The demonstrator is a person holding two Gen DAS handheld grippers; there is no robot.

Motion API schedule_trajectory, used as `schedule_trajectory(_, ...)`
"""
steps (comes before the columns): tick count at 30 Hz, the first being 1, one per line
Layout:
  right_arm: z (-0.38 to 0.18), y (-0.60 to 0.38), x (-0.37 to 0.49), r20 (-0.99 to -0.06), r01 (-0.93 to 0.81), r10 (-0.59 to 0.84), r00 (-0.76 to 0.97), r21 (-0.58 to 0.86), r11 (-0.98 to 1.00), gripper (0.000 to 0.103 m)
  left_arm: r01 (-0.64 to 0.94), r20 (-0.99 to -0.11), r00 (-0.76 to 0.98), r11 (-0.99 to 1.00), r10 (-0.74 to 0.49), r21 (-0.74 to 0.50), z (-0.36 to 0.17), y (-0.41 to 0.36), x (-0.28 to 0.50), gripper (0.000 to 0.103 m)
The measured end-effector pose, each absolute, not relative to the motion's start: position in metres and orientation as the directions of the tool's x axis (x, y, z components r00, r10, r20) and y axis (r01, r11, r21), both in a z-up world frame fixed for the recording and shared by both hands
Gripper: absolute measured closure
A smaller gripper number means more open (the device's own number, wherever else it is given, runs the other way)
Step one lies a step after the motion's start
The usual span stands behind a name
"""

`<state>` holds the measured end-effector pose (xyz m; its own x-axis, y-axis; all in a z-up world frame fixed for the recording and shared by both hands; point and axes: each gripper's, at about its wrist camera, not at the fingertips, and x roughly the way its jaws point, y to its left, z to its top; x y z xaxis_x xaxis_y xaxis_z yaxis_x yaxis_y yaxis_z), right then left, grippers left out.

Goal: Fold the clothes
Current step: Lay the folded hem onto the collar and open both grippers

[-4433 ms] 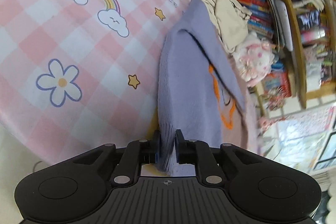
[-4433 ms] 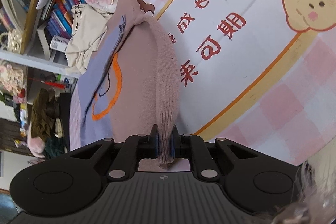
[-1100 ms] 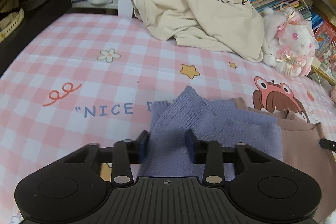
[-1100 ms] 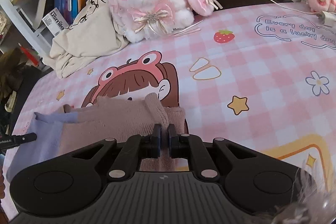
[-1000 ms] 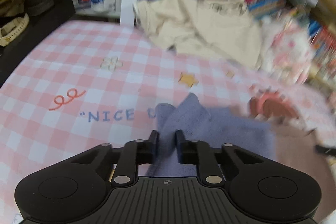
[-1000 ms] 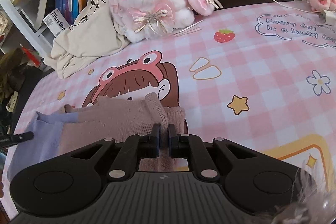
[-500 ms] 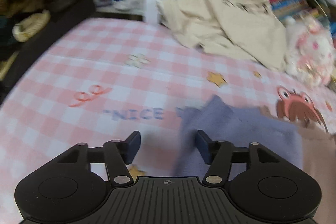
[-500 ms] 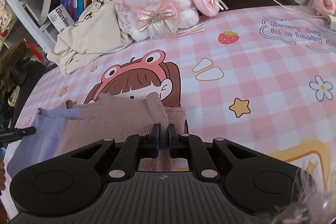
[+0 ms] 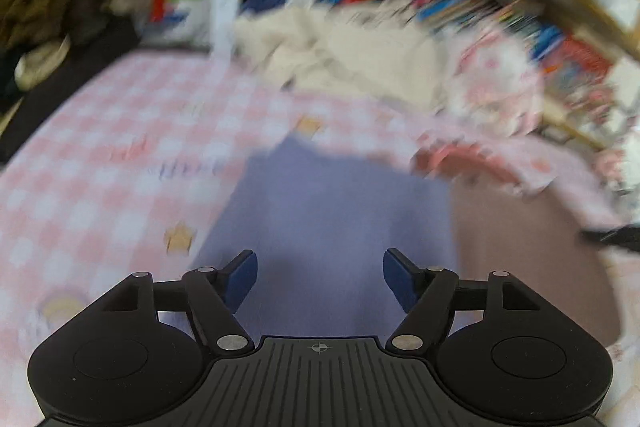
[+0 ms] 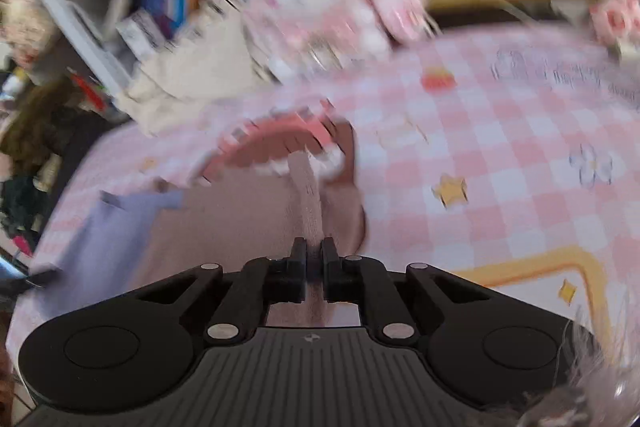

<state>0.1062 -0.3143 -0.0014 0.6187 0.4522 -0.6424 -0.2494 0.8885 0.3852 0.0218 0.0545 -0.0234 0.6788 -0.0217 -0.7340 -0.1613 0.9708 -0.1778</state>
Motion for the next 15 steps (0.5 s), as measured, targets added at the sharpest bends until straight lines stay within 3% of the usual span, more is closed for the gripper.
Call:
schedule_trajectory(2, 0.008, -0.312, 0.098, -0.614, -0.290, 0.462, 0.640, 0.364, 0.885, 0.095, -0.183, -0.739, 0.673, 0.963, -0.023, -0.197, -0.031, 0.057, 0.020, 0.036)
schedule_trajectory(7, -0.031, -0.313, 0.117, -0.737, -0.188, 0.373, 0.563, 0.325, 0.927, 0.095, -0.186, -0.739, 0.673, 0.961, -0.026, -0.204, -0.035, 0.058, 0.019, 0.033)
schedule_trajectory(9, -0.036, -0.317, 0.117, -0.723, -0.171, 0.388, 0.572, 0.358, 0.918, 0.094, -0.198, -0.743, 0.669, 0.957, -0.026, -0.211, -0.032, 0.059, 0.019, 0.033)
schedule_trajectory(10, -0.034, -0.317, 0.116, -0.725, -0.171, 0.383, 0.573, 0.351, 0.921, 0.092, -0.207, -0.744, 0.668, 0.954, -0.026, -0.219, -0.031, 0.060, 0.018, 0.032)
schedule_trajectory(13, -0.025, -0.317, 0.106, -0.719, -0.176, 0.359, 0.596, 0.319, 0.931, 0.073, -0.235, -0.746, 0.665, 0.941, -0.027, -0.243, -0.025, 0.063, 0.015, 0.031)
schedule_trajectory(15, -0.017, -0.317, 0.096, -0.709, -0.171, 0.341, 0.617, 0.302, 0.938, 0.072, -0.261, -0.743, 0.669, 0.926, -0.029, -0.272, -0.022, 0.066, 0.007, 0.031)
